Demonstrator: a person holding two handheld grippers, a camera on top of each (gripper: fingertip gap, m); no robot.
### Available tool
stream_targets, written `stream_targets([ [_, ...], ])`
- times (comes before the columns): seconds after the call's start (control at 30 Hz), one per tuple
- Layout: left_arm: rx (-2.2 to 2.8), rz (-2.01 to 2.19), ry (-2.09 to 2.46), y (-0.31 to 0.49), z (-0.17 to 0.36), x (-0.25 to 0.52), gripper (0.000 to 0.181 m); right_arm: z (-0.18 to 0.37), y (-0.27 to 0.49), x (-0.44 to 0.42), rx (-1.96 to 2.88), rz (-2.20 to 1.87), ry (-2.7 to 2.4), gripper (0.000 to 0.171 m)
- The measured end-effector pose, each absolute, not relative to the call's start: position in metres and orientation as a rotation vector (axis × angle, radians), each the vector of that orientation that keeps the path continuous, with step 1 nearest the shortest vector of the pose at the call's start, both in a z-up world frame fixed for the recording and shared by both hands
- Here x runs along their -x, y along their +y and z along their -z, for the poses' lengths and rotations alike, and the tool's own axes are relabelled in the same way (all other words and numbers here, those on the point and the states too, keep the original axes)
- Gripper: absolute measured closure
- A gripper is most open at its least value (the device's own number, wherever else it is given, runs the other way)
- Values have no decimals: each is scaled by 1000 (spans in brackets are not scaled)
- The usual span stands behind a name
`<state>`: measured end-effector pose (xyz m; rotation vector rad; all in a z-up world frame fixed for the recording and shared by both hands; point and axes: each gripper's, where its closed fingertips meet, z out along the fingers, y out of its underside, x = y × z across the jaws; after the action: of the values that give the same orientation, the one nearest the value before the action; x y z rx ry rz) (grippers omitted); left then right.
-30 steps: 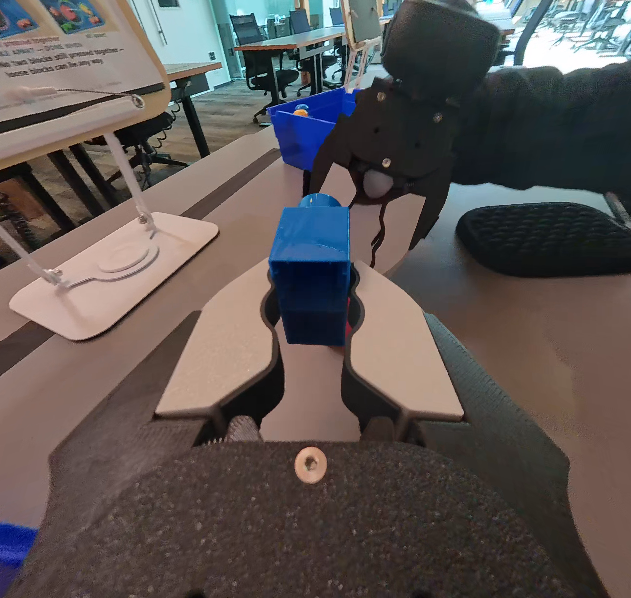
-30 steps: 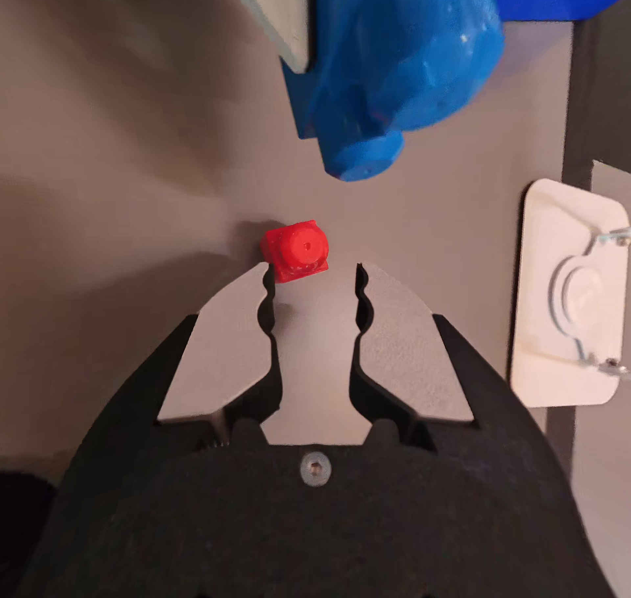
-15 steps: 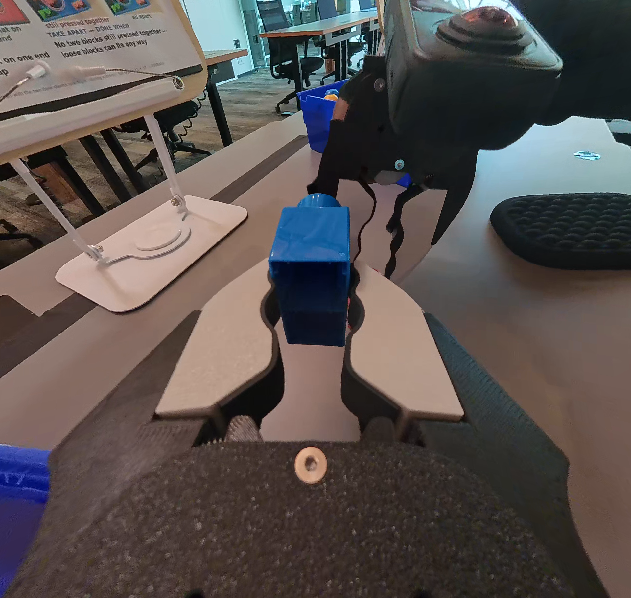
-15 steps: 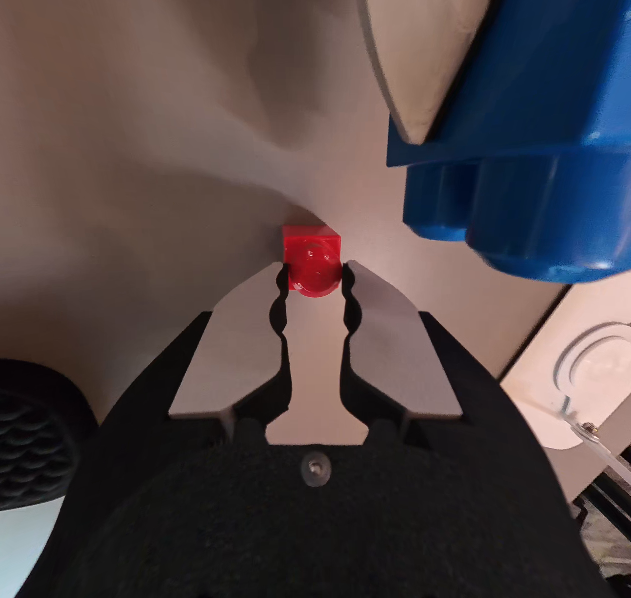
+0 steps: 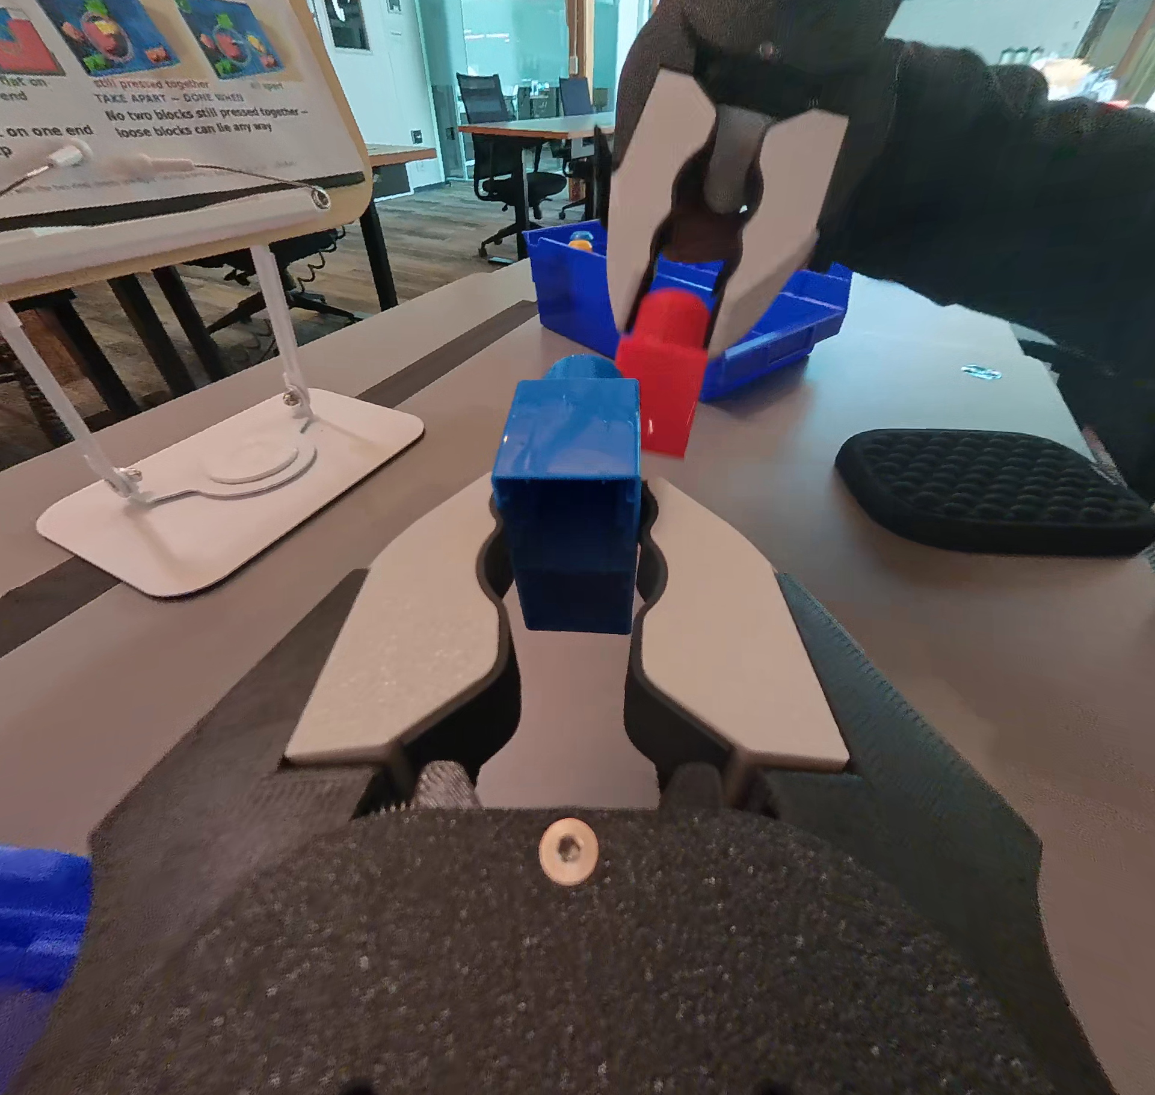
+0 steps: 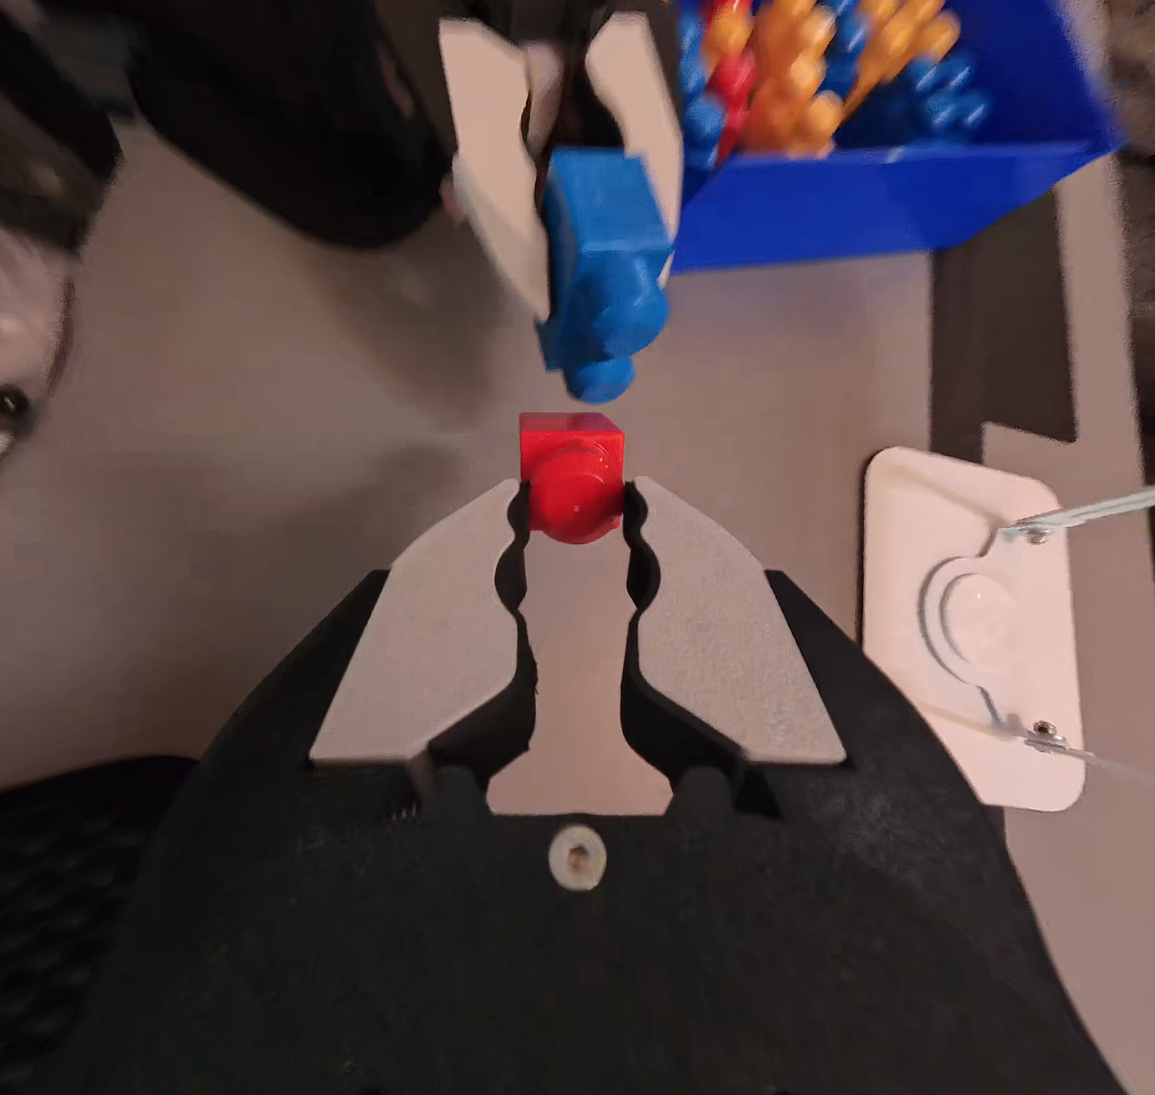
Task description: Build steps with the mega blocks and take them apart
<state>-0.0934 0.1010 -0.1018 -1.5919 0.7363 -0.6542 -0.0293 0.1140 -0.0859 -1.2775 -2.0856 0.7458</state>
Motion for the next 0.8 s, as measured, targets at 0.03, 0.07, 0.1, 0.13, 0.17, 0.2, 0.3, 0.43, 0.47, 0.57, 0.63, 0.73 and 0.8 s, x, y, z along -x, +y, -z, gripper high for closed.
stream_targets([
  [0.03, 1590, 662, 742, 100, 101, 92, 144, 74, 114, 28, 1257, -822, -2013, 143],
  [0.07, 1587, 663, 748, 99, 101, 90, 144, 63, 113, 26, 1235, -903, -1938, 143],
  [0.1, 1582, 663, 756, 98, 101, 89, 144, 52, 111, 23, 1212, -986, -1862, 143],
  [0.13, 1580, 664, 765, 96, 100, 87, 144, 42, 110, 19, 1191, -1068, -1788, 143],
  [0.17, 1576, 665, 774, 95, 100, 85, 144, 33, 109, 15, 1168, -1148, -1708, 143],
  [0.2, 1571, 669, 782, 93, 99, 84, 144, 25, 109, 11, 1143, -1222, -1625, 143],
  [0.3, 1558, 698, 812, 88, 98, 77, 144, 12, 107, -5, 1087, -1394, -1405, 143],
  [0.43, 1553, 755, 857, 79, 99, 69, 143, 18, 98, -23, 1054, -1511, -1229, 143],
  [0.47, 1553, 767, 868, 77, 99, 67, 143, 20, 96, -26, 1052, -1527, -1200, 143],
  [0.57, 1557, 791, 899, 72, 101, 61, 143, 36, 91, -29, 1091, -1510, -1174, 143],
  [0.63, 1561, 802, 917, 70, 103, 58, 144, 47, 92, -28, 1128, -1495, -1159, 143],
  [0.73, 1570, 813, 940, 67, 106, 54, 144, 61, 94, -24, 1163, -1477, -1158, 143],
  [0.8, 1574, 813, 956, 65, 108, 52, 144, 67, 93, -20, 1174, -1473, -1160, 143],
])
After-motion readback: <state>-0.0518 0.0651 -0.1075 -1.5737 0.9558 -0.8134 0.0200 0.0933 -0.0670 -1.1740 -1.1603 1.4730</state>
